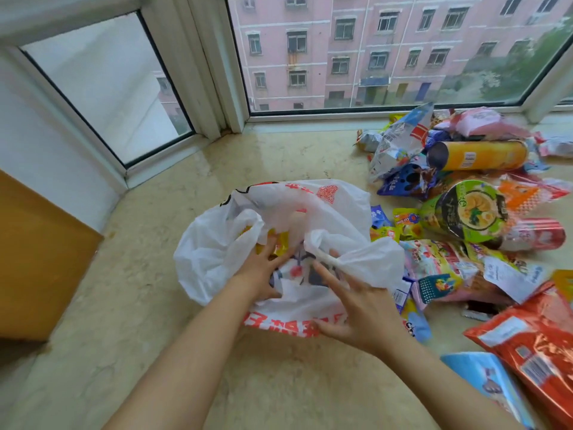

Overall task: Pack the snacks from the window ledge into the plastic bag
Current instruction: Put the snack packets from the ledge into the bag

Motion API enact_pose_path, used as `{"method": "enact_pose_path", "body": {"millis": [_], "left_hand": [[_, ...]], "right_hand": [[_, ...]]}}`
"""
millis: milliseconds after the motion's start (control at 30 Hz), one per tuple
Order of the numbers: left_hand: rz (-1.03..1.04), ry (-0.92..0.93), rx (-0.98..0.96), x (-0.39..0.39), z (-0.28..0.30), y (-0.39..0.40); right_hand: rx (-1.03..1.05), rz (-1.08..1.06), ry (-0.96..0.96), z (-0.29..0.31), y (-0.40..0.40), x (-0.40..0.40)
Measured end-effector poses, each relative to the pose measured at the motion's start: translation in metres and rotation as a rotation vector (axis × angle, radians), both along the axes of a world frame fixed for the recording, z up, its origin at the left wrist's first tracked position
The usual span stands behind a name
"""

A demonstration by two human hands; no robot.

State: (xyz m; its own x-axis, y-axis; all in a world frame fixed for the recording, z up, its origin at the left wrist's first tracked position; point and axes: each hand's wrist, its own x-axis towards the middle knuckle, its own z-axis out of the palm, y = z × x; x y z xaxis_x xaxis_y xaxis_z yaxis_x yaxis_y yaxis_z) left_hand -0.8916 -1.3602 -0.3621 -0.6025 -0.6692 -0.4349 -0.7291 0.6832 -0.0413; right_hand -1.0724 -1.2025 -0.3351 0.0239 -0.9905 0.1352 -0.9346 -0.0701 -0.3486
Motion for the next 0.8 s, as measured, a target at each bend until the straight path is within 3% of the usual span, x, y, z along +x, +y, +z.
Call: {"method": "enact_pose_path", "body": {"millis": [100,300,400,467,600,633,700,800], "left_hand": [[0.01,-0.13,-0.157,0.029,0.005,0.015],[0.111,-0.246,-0.104,0.103,0.009,0.082],[0.136,-0.287,-0.123,0.127,0.02,0.106],[0.083,-0.207,-0.192,0.124,0.035,0.109],[-0.26,0.288,-0.506,0.119,0.036,0.085],[-0.287,0.299,-0.543,0.118,0.034,0.075],[-0.211,0.228,-0.599,0.115,0.033,0.049],[-0.055,-0.103,-0.553,0.112,0.038,0.012]], "right_hand": [[-0.007,-0.023,-0.105,0.003,-0.013,0.008],[0.103,0.056,-0.215,0.008,-0.044,0.023],[0.196,0.141,-0.153,0.005,-0.055,0.035],[0.237,0.178,-0.105,0.002,-0.062,0.046],[0.251,0.182,-0.071,-0.004,-0.074,0.061],[0.258,0.18,-0.06,-0.005,-0.076,0.063],[0.272,0.175,-0.03,-0.006,-0.079,0.065],[0.27,0.179,0.018,0.001,-0.078,0.064]]}}
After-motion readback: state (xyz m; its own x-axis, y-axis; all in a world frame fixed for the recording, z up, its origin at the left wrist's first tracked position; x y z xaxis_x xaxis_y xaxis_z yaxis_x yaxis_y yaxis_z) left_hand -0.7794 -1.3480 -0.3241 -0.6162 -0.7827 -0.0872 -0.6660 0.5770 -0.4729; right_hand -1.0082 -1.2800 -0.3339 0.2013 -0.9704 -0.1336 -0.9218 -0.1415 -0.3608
